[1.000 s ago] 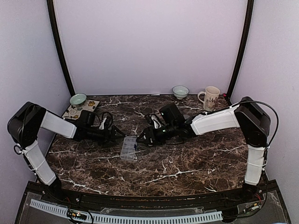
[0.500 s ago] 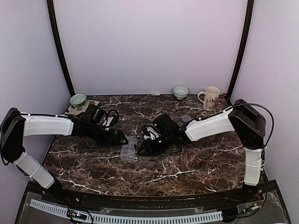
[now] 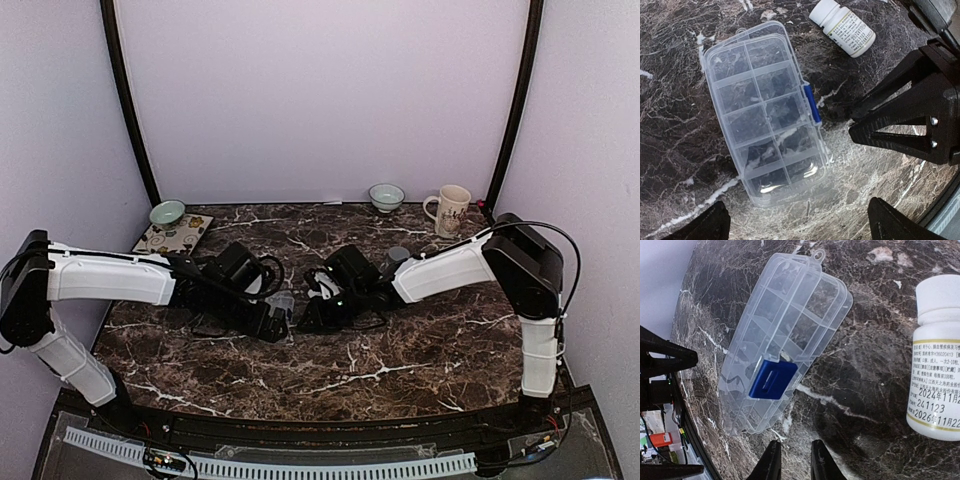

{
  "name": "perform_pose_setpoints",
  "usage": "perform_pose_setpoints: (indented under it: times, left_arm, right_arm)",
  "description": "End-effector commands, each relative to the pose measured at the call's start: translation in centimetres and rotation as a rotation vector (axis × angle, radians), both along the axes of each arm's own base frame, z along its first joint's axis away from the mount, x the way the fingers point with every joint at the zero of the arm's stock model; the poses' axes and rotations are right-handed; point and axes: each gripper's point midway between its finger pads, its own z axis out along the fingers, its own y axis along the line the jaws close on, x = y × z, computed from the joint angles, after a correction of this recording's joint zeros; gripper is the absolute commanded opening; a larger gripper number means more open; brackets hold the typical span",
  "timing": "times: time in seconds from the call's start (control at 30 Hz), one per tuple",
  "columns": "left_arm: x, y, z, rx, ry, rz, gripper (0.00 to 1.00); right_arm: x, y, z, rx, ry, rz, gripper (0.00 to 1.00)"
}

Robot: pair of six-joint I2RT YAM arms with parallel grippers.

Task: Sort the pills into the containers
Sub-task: Open the lid of the pill container.

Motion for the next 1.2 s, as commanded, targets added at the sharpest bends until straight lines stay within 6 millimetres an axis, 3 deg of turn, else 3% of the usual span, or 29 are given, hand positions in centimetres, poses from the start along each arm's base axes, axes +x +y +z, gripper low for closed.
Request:
perform_pose_setpoints:
  times: [0.0, 0.23, 0.57, 1.17]
  left_arm:
    - [0.0, 1.1, 0.6, 0.069, -0.053, 0.076, 0.99]
    - [-0.5, 0.9, -0.6, 0.125, -0.054, 0.081, 0.99]
    - [0.0, -1.1, -1.5, 0.175, -0.078, 0.058, 0.99]
    - [1.1, -0.6, -2.5, 0.283, -0.098, 0.087, 0.96]
  right_arm:
    - [0.2, 0.9, 0.3, 0.016, -0.014, -0.003, 0.2]
    - [0.1, 1.1, 0.4, 0.031, 0.002, -0.01, 0.15]
    - [0.1, 1.1, 0.7, 0.037, 0.002, -0.015, 0.13]
    - [-0.1, 0.9, 0.3, 0.031, 0.008, -0.009, 0.1]
